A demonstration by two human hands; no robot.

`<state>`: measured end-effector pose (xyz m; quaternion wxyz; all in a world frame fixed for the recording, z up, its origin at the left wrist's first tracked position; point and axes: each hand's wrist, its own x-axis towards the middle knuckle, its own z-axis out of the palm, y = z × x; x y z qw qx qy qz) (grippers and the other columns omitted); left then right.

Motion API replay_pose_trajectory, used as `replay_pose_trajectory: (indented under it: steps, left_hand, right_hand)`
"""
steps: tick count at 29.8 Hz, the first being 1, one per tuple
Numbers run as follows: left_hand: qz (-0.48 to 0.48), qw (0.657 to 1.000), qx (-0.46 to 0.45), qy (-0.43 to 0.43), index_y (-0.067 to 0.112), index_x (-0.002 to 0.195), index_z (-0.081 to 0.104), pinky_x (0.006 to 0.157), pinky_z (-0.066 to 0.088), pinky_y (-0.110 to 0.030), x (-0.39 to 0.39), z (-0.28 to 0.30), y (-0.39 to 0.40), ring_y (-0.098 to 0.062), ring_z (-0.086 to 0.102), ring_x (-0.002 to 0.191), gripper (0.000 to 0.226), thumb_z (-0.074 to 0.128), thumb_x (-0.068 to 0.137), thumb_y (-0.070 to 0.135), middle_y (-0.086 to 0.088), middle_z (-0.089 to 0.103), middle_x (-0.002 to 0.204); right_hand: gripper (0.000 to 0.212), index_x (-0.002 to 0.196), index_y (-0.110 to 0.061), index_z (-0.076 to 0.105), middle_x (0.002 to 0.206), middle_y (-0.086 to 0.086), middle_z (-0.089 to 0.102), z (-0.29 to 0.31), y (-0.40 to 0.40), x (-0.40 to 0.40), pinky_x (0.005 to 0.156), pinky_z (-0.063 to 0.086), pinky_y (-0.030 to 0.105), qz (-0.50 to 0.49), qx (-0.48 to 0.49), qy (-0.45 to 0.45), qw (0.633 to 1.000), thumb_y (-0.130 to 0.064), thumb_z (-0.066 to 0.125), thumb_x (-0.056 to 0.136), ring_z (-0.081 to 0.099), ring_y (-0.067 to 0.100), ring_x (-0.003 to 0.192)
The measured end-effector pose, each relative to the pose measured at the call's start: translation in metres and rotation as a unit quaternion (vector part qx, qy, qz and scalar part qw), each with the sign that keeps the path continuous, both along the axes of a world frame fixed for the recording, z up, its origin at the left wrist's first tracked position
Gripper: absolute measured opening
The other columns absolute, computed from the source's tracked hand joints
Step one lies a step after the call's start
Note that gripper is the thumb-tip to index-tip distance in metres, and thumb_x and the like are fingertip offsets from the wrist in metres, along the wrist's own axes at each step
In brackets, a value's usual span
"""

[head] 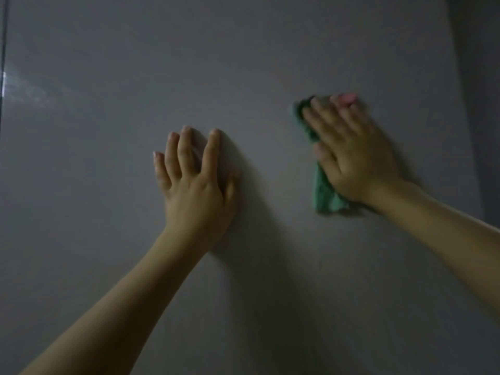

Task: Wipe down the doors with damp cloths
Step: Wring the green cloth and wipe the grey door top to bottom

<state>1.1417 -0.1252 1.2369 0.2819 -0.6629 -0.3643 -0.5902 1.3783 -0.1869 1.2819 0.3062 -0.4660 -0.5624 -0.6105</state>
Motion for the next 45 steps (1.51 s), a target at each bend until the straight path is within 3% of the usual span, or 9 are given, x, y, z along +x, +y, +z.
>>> replay_pose_trajectory:
  steps: [2,4,10,16,23,29,35,42,45]
  left_hand:
    - [0.000,1.000,-0.006,-0.003,0.025,0.151,0.016,0.114,-0.015,-0.045,0.001,0.002,-0.002,-0.029,-0.007,0.145,0.068,0.030,0.090,0.050,-0.014,0.004,0.158]
    - [-0.002,1.000,-0.007,-0.004,0.025,0.151,0.018,0.114,-0.014,-0.046,0.001,0.002,-0.003,-0.031,-0.006,0.145,0.068,0.032,0.088,0.048,-0.015,0.006,0.157]
    - [0.007,1.000,-0.007,-0.007,0.022,0.150,0.021,0.115,-0.010,-0.048,0.000,0.002,-0.008,-0.033,-0.002,0.144,0.063,0.045,0.094,0.039,-0.016,0.009,0.156]
    - [-0.010,0.999,-0.032,-0.031,0.018,0.151,0.018,0.115,-0.016,-0.049,0.011,0.003,-0.019,-0.029,-0.011,0.145,0.064,0.044,0.093,0.025,-0.017,-0.001,0.158]
    - [-0.034,0.999,-0.002,0.021,0.018,0.153,0.013,0.116,-0.015,-0.046,0.059,-0.004,-0.030,-0.027,-0.010,0.146,0.065,0.040,0.096,0.035,-0.015,-0.004,0.159]
    - [-0.047,0.998,-0.018,0.041,0.030,0.153,0.011,0.111,-0.021,-0.044,0.094,-0.017,-0.035,-0.031,-0.016,0.144,0.070,0.033,0.093,0.058,-0.018,-0.011,0.158]
    - [-0.019,0.999,-0.001,0.037,0.027,0.151,0.018,0.112,-0.016,-0.049,0.097,-0.016,-0.032,-0.039,-0.011,0.144,0.076,0.049,0.088,0.057,-0.023,-0.004,0.157]
    - [-0.003,0.999,0.000,0.040,0.025,0.151,0.021,0.112,-0.008,-0.054,0.096,-0.014,-0.035,-0.043,-0.004,0.143,0.076,0.050,0.087,0.055,-0.026,0.000,0.156]
    - [-0.005,0.999,0.000,0.040,0.025,0.151,0.021,0.112,-0.008,-0.054,0.096,-0.014,-0.035,-0.042,-0.005,0.143,0.076,0.048,0.087,0.057,-0.025,0.000,0.156]
  right_hand:
    - [0.054,0.149,-0.015,0.019,0.156,0.007,0.020,0.007,0.001,0.002,0.119,0.007,0.039,-0.001,0.056,0.143,0.988,-0.033,0.025,0.099,0.018,0.029,0.144]
    - [0.055,0.150,-0.013,0.020,0.157,0.007,0.017,-0.010,0.007,-0.014,0.119,0.005,0.039,0.005,0.080,0.191,0.978,-0.033,0.023,0.099,0.015,0.029,0.145]
    - [0.054,0.146,-0.013,0.031,0.152,0.007,0.030,-0.051,-0.007,0.012,0.116,0.018,0.046,0.003,-0.052,-0.101,0.994,-0.032,0.028,0.096,0.025,0.029,0.141]
    - [0.055,0.149,-0.011,0.024,0.155,0.009,0.022,-0.039,-0.004,0.018,0.119,0.009,0.041,-0.003,0.075,0.196,0.978,-0.032,0.025,0.098,0.018,0.030,0.144]
    - [0.053,0.145,-0.010,0.034,0.151,0.009,0.031,-0.070,-0.018,0.048,0.116,0.019,0.047,0.000,-0.048,-0.071,0.996,-0.030,0.029,0.096,0.026,0.031,0.141]
    - [0.057,0.150,-0.012,0.018,0.157,0.007,0.017,-0.057,-0.017,0.056,0.119,0.008,0.042,-0.007,0.075,0.266,0.961,-0.033,0.021,0.097,0.012,0.028,0.146]
    - [0.052,0.145,-0.009,0.031,0.151,0.008,0.030,-0.093,-0.030,0.084,0.117,0.017,0.045,0.012,-0.013,0.014,1.000,-0.027,0.032,0.095,0.024,0.029,0.141]
    - [0.056,0.149,-0.011,0.017,0.157,0.008,0.017,-0.087,-0.023,0.085,0.119,0.008,0.043,0.011,0.079,0.292,0.953,-0.034,0.019,0.098,0.011,0.028,0.146]
    - [0.055,0.147,-0.008,0.025,0.154,0.008,0.022,-0.129,-0.021,0.079,0.117,0.015,0.046,0.012,0.044,0.194,0.980,-0.031,0.027,0.096,0.019,0.031,0.144]
